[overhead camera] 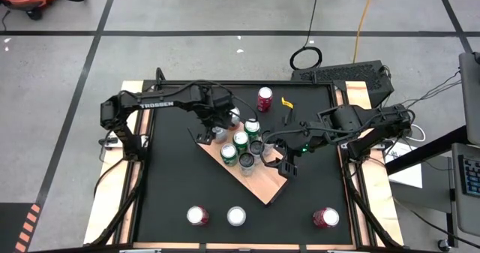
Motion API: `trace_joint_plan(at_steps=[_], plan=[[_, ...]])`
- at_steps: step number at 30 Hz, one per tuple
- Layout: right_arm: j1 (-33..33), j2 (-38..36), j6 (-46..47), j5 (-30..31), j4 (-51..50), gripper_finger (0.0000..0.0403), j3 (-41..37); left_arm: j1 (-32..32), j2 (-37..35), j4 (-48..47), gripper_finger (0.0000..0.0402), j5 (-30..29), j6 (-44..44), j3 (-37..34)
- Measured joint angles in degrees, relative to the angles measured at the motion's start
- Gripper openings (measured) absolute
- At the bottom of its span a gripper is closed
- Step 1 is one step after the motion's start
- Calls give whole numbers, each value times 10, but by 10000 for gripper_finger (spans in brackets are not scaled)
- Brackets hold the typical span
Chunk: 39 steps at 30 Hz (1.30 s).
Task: Place canned beverage on shelf
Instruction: Put the top white and pink soda can aligned with the other white and pink soda can
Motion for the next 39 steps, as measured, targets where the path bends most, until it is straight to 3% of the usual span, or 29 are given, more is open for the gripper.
trace_joint_plan(at_steps=[10, 21, 26, 29, 32, 35, 39], plan=[[0, 0, 0, 0, 0, 341, 0, 0, 2, 5, 340, -2, 0, 0], [-3, 0, -3, 0, 0, 341, 0, 0, 1, -48, 345, -17, -27, 34], [-4, 0, -7, 0, 0, 341, 0, -9, -5, -110, 345, -68, -70, 86], [-4, 0, -8, 0, 0, 341, 0, -20, -13, -149, 345, -108, -142, 124], [-4, 0, -4, 0, 0, 341, 0, -41, -42, -164, 345, -80, -264, 145], [-4, 0, 0, -2, 0, 341, 0, -94, -93, -151, 345, -71, -362, 134], [-4, -1, -1, -2, 0, 341, 0, -173, -151, -101, 345, -122, -494, 90]])
